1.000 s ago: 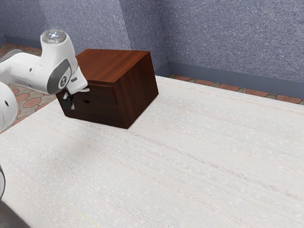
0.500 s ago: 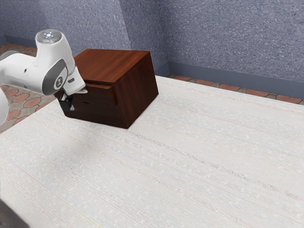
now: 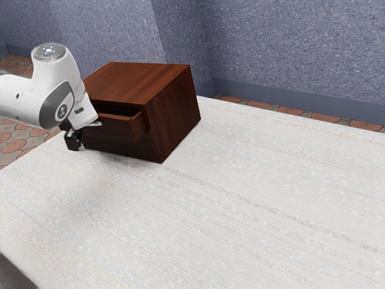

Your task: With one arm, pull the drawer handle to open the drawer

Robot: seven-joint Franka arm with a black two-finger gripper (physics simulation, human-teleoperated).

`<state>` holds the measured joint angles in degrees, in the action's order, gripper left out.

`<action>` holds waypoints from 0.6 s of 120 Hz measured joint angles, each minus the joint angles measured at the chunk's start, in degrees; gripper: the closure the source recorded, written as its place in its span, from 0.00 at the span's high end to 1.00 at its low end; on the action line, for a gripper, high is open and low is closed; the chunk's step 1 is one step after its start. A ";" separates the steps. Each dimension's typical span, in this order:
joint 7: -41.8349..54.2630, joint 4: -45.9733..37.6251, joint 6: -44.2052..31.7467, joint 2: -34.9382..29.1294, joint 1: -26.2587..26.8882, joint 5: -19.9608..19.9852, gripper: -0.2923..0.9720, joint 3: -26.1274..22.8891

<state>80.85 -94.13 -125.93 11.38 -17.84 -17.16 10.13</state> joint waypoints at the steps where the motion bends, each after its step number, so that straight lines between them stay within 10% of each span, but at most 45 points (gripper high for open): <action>1: 0.00 -0.13 -0.01 -0.06 0.00 -0.04 0.77 -0.01; 72: -0.49 -7.72 -0.33 -6.37 -0.17 -0.80 0.75 0.18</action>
<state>80.37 -101.85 -126.26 5.01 -18.01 -17.97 10.31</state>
